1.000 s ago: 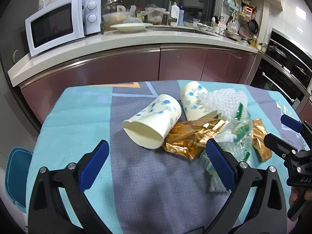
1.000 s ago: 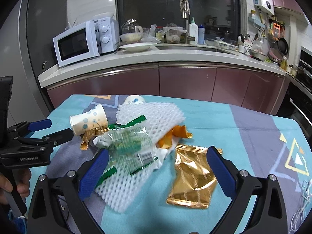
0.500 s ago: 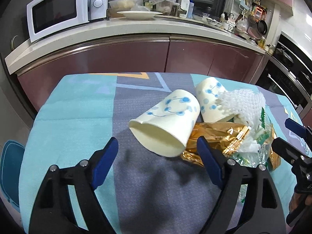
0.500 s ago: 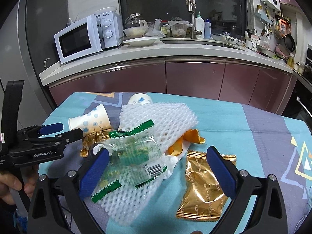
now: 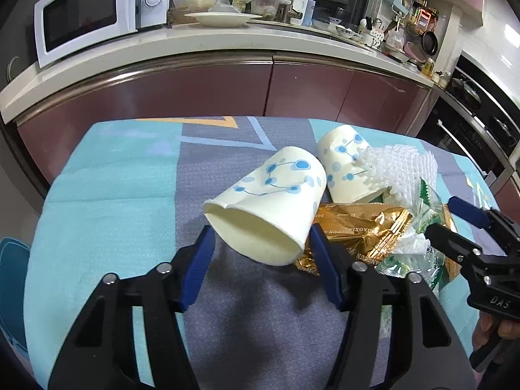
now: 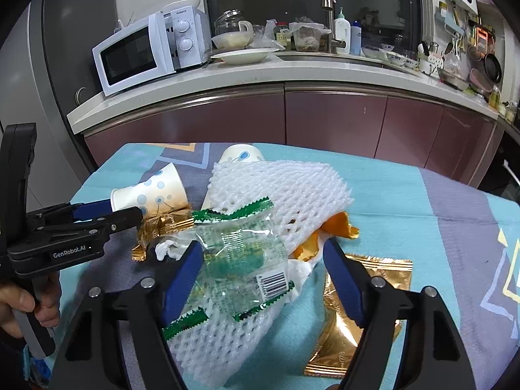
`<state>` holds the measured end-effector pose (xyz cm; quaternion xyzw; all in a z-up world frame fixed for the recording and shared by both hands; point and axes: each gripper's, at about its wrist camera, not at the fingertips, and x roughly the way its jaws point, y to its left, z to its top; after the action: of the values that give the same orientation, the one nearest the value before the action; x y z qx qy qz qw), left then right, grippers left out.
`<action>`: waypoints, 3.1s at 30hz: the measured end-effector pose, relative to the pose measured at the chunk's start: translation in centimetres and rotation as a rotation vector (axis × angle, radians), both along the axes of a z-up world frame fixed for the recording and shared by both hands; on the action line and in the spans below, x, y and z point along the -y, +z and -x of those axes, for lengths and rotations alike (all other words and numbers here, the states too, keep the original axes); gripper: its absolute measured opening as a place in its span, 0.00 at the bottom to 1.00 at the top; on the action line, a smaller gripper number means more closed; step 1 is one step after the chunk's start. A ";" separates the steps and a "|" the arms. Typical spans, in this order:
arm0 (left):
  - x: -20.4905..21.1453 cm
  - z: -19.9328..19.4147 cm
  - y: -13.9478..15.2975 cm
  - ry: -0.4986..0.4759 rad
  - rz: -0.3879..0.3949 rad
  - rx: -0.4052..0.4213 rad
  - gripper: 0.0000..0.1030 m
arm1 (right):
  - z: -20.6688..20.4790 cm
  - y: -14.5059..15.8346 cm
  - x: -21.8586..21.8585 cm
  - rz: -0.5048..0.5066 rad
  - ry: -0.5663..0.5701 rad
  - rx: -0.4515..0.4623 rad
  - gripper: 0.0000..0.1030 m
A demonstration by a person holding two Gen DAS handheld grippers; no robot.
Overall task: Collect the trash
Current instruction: 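Grasp the white dotted paper cup with the left tool while the right tool grasps the clear green-striped wrapper, then carry cup and wrapper to the blue bin and open both tools, then move both tools back over the table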
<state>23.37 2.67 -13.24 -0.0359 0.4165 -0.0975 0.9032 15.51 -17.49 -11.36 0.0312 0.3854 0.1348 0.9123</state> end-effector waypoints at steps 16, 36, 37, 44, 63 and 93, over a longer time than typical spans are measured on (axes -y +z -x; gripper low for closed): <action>0.8 -0.2 -0.4 -0.058 0.056 -0.006 0.10 | 0.2 -1.0 0.3 -0.010 0.016 -0.026 0.18; -1.1 2.7 2.3 -0.054 0.101 0.108 0.04 | 3.8 2.2 2.3 -0.064 -0.012 0.056 0.15; -1.4 3.0 2.6 -0.051 0.101 0.119 0.04 | 3.9 2.6 2.2 -0.066 -0.009 0.062 0.15; -5.3 6.5 6.1 0.018 0.108 0.207 0.04 | 4.0 5.6 -0.6 -0.070 0.060 0.116 0.15; -30.4 18.1 7.6 0.464 0.032 0.239 0.04 | 1.1 8.0 -33.1 -0.137 0.650 0.034 0.15; -33.5 20.5 5.5 0.548 0.012 0.250 0.95 | -0.8 7.5 -34.1 -0.121 0.576 0.021 0.94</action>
<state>2.87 36.19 -7.70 -0.1399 0.2764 0.1438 0.9399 16.30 16.58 -3.87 -0.0265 0.3602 0.4110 0.8370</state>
